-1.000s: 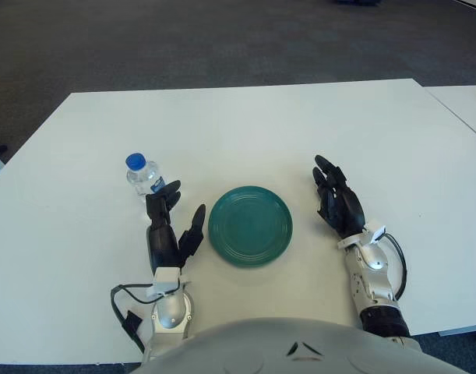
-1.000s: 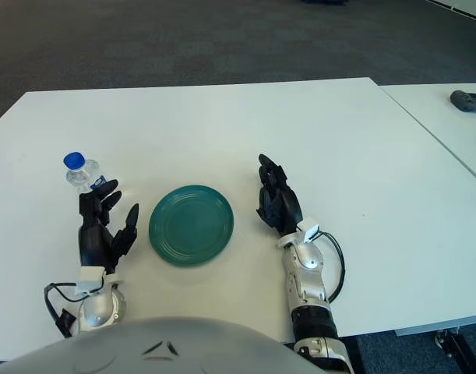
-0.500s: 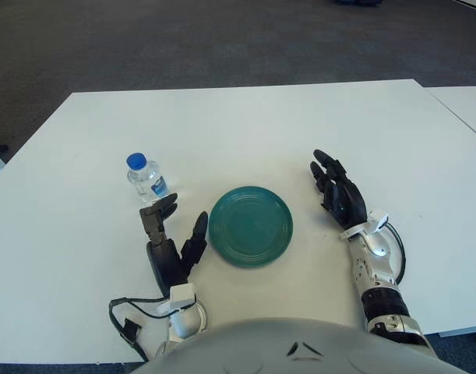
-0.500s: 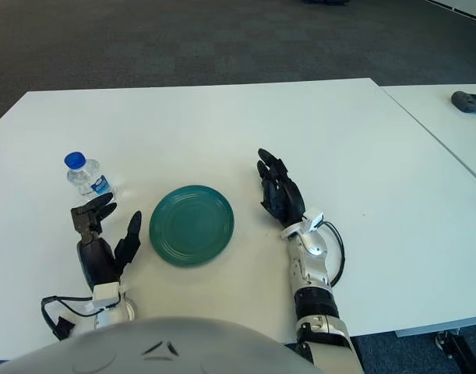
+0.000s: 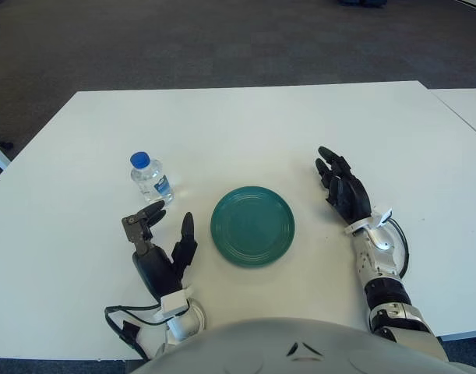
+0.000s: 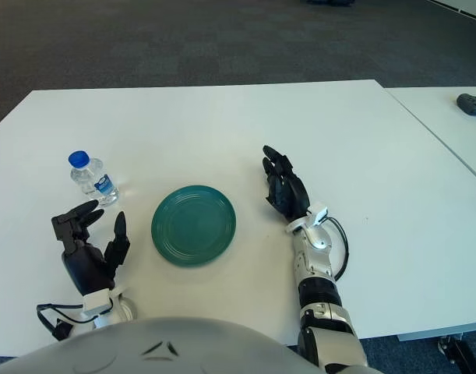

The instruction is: Put the bottle into the plate.

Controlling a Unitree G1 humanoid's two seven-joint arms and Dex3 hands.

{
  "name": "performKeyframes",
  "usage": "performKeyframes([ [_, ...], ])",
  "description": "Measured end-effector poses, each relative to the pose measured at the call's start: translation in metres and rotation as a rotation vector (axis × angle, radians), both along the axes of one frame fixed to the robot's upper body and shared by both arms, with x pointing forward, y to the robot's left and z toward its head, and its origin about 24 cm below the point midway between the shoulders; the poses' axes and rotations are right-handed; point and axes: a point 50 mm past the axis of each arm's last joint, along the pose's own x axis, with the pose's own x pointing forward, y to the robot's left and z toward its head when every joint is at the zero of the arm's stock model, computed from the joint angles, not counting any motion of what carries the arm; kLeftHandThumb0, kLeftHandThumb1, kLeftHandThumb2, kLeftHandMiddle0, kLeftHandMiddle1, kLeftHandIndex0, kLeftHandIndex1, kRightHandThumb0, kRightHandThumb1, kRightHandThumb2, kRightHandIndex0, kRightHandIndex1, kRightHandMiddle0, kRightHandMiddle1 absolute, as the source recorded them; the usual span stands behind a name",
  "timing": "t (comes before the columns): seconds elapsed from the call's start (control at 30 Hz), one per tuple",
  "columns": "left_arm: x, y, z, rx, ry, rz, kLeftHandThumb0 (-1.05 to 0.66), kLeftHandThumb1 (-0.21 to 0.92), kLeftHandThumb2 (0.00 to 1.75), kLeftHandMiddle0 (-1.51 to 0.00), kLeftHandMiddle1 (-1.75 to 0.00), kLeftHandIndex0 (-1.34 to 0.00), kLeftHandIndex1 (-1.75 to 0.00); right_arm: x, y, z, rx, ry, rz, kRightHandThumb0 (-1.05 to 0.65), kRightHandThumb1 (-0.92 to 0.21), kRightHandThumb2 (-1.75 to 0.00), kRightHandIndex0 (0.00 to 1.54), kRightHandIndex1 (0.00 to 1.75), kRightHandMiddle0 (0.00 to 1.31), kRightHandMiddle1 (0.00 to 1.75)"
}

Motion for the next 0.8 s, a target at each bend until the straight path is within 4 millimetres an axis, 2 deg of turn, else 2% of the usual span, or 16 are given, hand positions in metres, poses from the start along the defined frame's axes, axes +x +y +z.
performKeyframes([
  [0.3, 0.000, 0.006, -0.003, 0.004, 0.048, 0.089, -0.38, 0.72, 0.64, -0.14, -1.70, -0.45, -1.56, 0.005, -0.004, -0.001, 0.009, -0.002, 0.013, -0.80, -0.92, -0.86, 0.24, 0.00, 0.00, 0.42],
  [0.47, -0.001, 0.010, -0.004, -0.003, 0.060, 0.156, -0.36, 0.87, 0.43, -0.05, -1.62, -0.39, -1.57, 0.007, -0.008, -0.002, 0.018, -0.002, 0.011, -0.81, -0.92, -0.87, 0.24, 0.00, 0.00, 0.39],
  [0.5, -0.002, 0.010, -0.005, -0.006, 0.061, 0.167, -0.39, 0.83, 0.43, -0.04, -1.60, -0.31, -1.55, 0.007, -0.009, -0.002, 0.019, -0.002, 0.009, -0.81, -0.92, -0.87, 0.24, 0.00, 0.00, 0.39],
  [0.53, -0.002, 0.011, -0.005, -0.008, 0.068, 0.179, -0.43, 0.74, 0.48, -0.04, -1.56, -0.20, -1.51, 0.008, -0.010, -0.002, 0.020, 0.000, 0.006, -0.81, -0.92, -0.88, 0.23, 0.00, 0.00, 0.38],
  [0.6, -0.002, 0.013, -0.007, -0.009, 0.083, 0.204, -0.49, 0.64, 0.56, -0.03, -1.49, -0.08, -1.42, 0.008, -0.011, -0.002, 0.020, 0.001, 0.003, -0.81, -0.92, -0.88, 0.23, 0.00, 0.00, 0.36],
  [0.73, -0.001, 0.016, -0.010, -0.010, 0.122, 0.250, -0.57, 0.61, 0.56, -0.04, -1.37, -0.02, -1.28, 0.009, -0.013, -0.002, 0.018, -0.001, 0.002, -0.81, -0.92, -0.89, 0.22, 0.00, 0.00, 0.36],
  [0.8, -0.001, 0.017, -0.011, -0.010, 0.138, 0.262, -0.61, 0.64, 0.50, -0.05, -1.29, -0.01, -1.21, 0.009, -0.014, -0.002, 0.018, -0.001, 0.003, -0.81, -0.92, -0.89, 0.22, 0.00, 0.00, 0.35],
])
